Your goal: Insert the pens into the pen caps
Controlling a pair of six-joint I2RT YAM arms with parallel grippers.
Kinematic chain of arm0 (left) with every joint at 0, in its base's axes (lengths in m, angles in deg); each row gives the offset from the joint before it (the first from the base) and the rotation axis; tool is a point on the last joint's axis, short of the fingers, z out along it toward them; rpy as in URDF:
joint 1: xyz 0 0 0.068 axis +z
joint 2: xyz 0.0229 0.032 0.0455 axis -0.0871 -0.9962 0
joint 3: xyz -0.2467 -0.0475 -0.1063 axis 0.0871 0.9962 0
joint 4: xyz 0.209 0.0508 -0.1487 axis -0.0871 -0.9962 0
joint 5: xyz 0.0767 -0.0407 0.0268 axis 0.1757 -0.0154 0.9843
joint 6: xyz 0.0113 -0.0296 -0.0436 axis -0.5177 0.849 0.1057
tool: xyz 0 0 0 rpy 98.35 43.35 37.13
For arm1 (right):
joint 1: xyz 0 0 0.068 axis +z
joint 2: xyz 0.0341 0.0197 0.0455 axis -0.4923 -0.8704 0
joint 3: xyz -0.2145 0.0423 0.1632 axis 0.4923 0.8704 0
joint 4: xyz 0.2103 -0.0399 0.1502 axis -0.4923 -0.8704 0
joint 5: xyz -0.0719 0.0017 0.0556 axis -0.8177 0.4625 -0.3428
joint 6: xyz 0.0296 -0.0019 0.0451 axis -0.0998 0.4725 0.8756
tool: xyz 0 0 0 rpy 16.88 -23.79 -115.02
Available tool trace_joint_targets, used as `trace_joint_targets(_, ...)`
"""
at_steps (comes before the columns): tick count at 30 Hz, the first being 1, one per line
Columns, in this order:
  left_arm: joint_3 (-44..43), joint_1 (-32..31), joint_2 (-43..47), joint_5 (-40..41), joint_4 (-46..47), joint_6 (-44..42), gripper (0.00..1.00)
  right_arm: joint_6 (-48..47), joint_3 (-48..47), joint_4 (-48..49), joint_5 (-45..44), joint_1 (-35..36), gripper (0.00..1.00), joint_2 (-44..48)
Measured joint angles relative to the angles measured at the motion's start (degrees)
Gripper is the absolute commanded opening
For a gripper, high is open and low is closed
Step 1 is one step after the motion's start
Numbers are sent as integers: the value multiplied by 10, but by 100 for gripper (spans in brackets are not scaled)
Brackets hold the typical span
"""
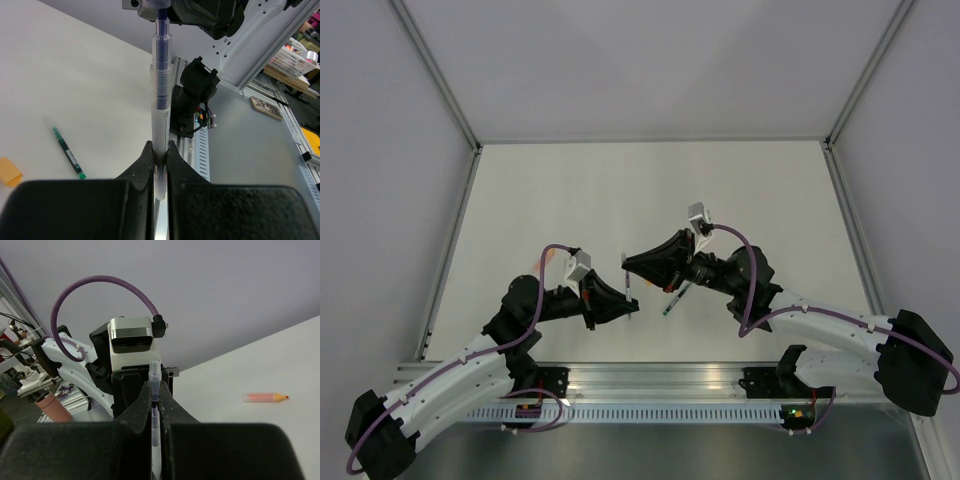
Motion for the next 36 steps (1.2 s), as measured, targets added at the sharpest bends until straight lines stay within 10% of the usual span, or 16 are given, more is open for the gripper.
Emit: trace_joint_targets(36, 0, 0, -7, 0, -2, 0, 2, -33, -19, -45, -1, 0, 0, 17)
